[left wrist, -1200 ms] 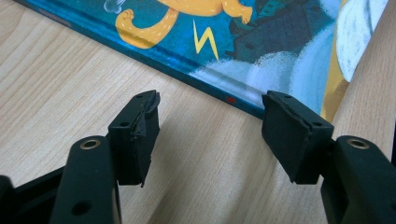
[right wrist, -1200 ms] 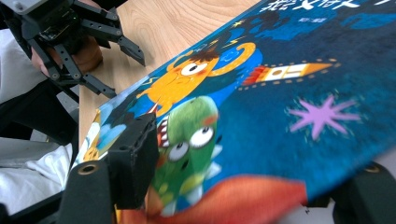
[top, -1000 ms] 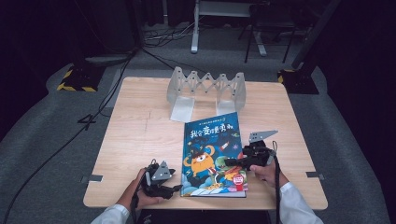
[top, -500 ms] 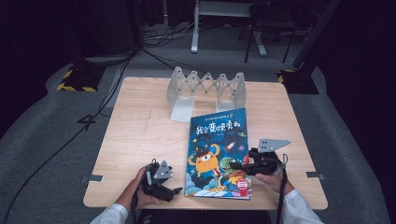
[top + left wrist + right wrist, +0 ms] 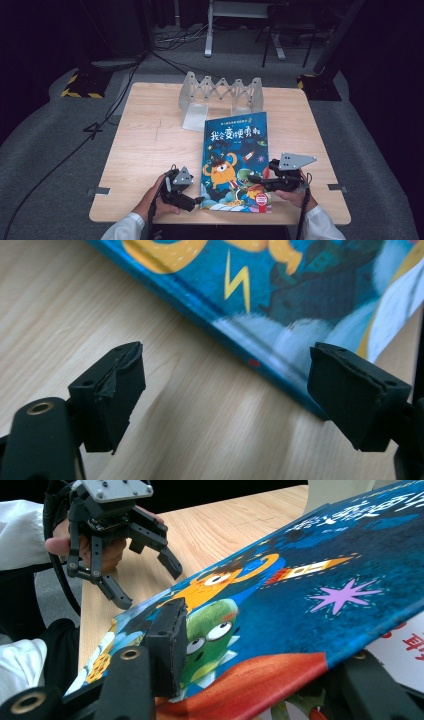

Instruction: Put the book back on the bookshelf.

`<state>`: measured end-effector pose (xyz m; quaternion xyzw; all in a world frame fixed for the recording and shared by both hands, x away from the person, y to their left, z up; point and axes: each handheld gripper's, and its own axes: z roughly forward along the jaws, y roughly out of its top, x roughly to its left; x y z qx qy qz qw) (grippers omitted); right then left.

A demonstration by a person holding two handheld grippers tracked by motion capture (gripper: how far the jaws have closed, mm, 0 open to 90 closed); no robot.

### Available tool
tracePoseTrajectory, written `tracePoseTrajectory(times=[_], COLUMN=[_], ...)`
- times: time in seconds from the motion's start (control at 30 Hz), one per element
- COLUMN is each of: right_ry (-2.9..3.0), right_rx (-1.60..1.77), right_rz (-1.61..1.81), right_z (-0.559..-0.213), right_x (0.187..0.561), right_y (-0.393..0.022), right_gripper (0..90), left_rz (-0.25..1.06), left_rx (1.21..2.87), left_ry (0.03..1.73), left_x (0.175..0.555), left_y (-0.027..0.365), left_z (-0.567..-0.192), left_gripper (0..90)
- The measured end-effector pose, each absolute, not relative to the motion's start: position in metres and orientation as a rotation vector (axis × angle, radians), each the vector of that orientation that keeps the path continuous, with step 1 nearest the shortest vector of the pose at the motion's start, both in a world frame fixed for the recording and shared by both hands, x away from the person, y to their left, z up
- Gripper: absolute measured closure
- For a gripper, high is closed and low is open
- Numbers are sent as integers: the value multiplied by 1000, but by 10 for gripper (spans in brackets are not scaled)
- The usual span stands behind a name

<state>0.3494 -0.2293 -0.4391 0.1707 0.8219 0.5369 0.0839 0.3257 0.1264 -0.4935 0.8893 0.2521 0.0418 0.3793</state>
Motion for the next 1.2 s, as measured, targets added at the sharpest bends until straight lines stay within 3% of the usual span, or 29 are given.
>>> tracePoseTrajectory(times=[0.47,0.6,0.83,1.2], right_ry=[2402,2394,2381,2371], right_rx=[431,417,389,361], right_rz=[1599,1595,1598,1600], right_z=[-437,-435,-435,-434], right_x=[344,342,341,338], right_y=[-228,-227,-226,-227], right_gripper=[499,499,499,500], left_rz=[77,3,-93,-158], left_rx=[2223,2174,2107,2034], left_ry=[568,534,536,558], left_x=[338,349,363,374], left_y=[117,117,112,113], left_z=[-493,-498,-499,-497], left_gripper=[146,89,72,106])
